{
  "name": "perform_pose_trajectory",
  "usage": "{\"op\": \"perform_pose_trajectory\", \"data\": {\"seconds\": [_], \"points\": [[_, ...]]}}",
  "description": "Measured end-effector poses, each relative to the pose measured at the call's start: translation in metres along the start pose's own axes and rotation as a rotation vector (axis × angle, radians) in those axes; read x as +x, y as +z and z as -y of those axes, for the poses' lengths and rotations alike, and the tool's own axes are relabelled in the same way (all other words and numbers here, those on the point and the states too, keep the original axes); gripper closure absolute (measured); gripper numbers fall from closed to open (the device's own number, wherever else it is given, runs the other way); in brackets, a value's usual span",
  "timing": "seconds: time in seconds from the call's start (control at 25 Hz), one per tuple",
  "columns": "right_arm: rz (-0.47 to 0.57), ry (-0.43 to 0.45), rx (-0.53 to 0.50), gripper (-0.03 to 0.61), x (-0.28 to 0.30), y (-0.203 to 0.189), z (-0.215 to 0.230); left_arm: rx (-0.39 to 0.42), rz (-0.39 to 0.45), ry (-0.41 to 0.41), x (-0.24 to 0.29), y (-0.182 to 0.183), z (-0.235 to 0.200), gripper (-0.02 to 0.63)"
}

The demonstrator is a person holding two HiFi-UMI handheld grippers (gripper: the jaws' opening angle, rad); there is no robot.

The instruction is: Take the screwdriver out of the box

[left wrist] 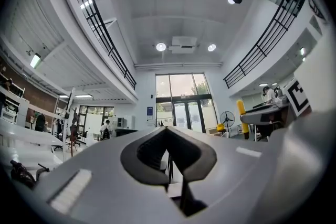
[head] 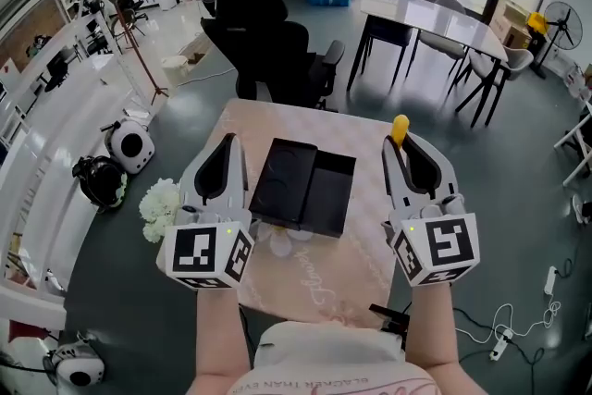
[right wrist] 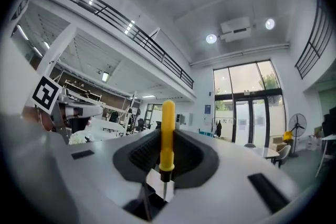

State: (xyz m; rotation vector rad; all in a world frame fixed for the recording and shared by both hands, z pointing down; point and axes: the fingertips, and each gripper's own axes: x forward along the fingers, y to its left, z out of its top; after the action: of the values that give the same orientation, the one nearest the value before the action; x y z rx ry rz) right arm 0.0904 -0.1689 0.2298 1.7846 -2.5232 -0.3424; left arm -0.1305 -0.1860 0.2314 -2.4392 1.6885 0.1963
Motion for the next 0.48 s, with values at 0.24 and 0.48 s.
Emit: {"op": "perform_pose_trajectory", "data": {"seconds": [0.24,0.48], "points": [[-0.003,-0.02,0.01,0.5,-0.005,0.001,0.006,0.005,0.011,-0.004,-0.001,0.003,0.001,0.603],[-0.006,-0.034,0.012,0.5,0.002,0.007,0.017,0.022,0.024,-0.017,0.01,0.014,0.002,0.603]]}}
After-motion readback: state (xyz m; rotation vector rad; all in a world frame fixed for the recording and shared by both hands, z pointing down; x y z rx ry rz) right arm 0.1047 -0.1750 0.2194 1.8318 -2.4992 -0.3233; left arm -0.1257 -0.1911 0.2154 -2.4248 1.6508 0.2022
